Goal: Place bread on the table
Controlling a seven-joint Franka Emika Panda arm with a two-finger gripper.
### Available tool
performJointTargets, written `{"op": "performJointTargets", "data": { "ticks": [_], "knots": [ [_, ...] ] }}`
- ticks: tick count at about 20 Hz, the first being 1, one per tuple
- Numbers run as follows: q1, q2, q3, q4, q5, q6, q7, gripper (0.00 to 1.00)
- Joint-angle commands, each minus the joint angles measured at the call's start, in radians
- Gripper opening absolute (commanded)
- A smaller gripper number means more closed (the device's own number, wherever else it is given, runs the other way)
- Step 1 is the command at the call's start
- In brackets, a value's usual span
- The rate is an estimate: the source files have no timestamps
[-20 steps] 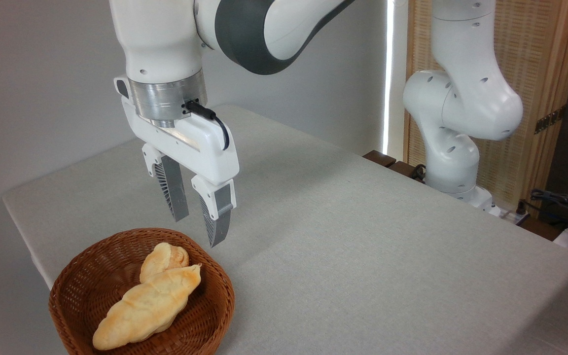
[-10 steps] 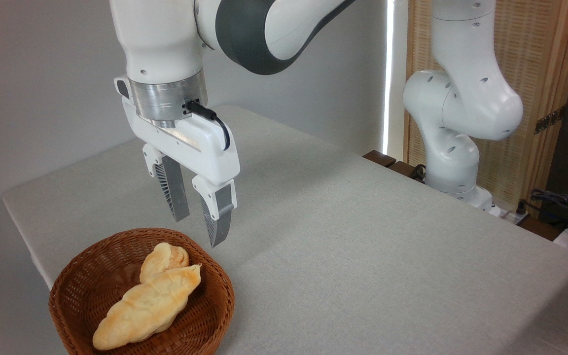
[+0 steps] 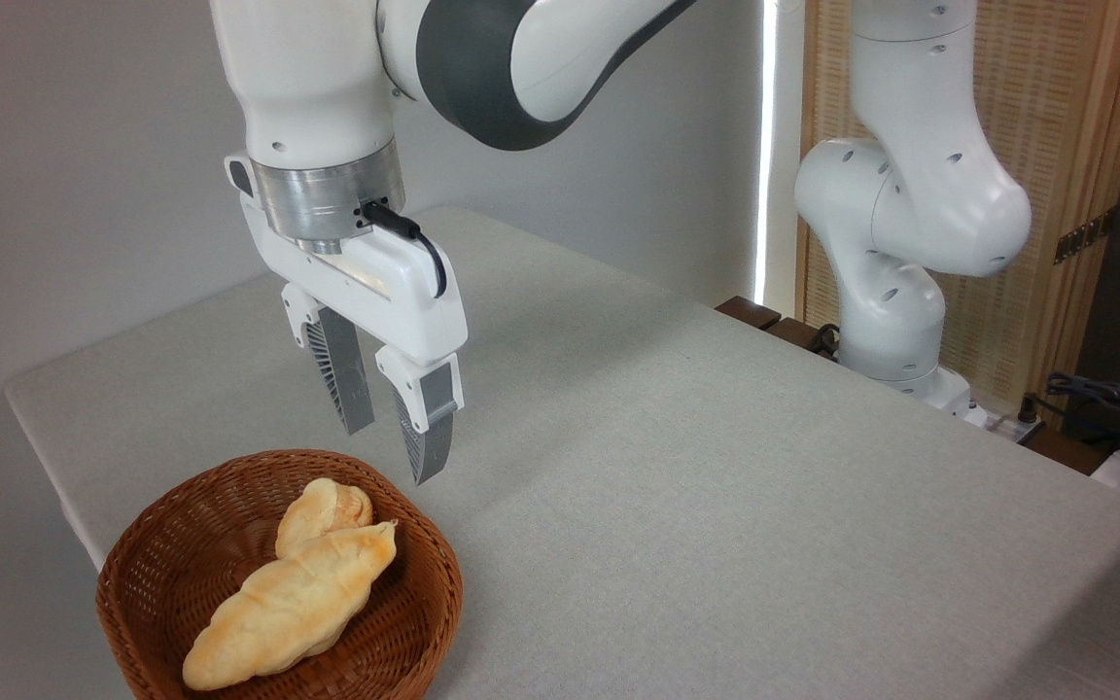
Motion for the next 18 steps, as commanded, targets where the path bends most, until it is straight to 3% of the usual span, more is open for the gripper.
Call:
{"op": "performJointTargets", "data": {
  "ticks": [1, 13, 18],
  "knots": [
    [0.004, 0.023, -0.032, 0.004, -0.004, 0.041, 0.016, 1.00],
    [0.008, 0.067, -0.057, 0.002, -0.008, 0.165, 0.010, 1.00],
    [0.033, 0.104, -0.041, 0.004, -0.097, 0.205, 0.005, 1.00]
  ]
}}
